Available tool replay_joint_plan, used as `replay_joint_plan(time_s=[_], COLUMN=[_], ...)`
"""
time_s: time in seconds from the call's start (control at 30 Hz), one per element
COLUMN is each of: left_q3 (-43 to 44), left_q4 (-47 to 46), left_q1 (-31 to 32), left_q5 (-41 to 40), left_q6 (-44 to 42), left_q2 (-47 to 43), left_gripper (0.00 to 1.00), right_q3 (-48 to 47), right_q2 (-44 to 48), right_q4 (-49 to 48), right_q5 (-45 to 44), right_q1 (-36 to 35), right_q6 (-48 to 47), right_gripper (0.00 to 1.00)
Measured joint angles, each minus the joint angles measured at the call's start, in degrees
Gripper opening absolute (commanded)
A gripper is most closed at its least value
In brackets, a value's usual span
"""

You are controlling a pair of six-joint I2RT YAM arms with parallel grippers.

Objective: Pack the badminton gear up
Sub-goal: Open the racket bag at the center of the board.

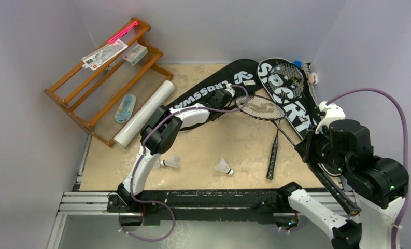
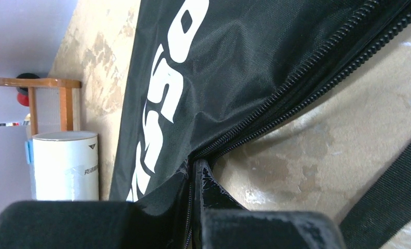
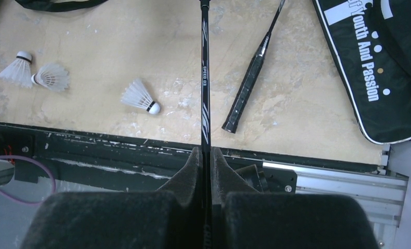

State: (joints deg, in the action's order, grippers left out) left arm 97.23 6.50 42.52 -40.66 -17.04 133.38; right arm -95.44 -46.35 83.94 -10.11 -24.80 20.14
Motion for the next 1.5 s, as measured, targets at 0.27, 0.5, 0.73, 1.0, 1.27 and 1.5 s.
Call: replay_joint_plan(time_s=[0.27,0.5,0.73,1.0,1.27,1.5], left_q3=[6.6,10.7,11.3,11.3,11.3,8.2], left_q4=[13.8,21.5,26.6,29.7,30.7,27.4], left_q1=[-1.0,-3.1,-4.6,-4.7,-4.7,-4.7], left_q5=[6.1,12.7,21.8,30.0,33.2,29.5], left_q6=[8.2,14.7,19.8,23.1,24.0,20.1], left_q2=[-0.6,-2.2,-4.3,-7.2,-8.6,-8.9], left_gripper=[0.00,0.00,0.00,0.00,0.16,0.42], right_q3=[1.7,1.4,6.7,15.4,15.4,14.2], right_q2=[0.3,0.6,1.6,-0.2,-0.5,-0.4], right_q4=[-0.6,-0.2,-2.4,-8.8,-13.8,-13.4], right_q5=[-0.2,-7.0,-7.6,0.6,7.1,4.3], right_q1=[0.0,0.0,0.0,0.0,0.0,0.0], right_q6=[0.4,1.9,1.3,-0.7,-3.5,-3.7], right_gripper=[0.00,0.00,0.00,0.00,0.00,0.00])
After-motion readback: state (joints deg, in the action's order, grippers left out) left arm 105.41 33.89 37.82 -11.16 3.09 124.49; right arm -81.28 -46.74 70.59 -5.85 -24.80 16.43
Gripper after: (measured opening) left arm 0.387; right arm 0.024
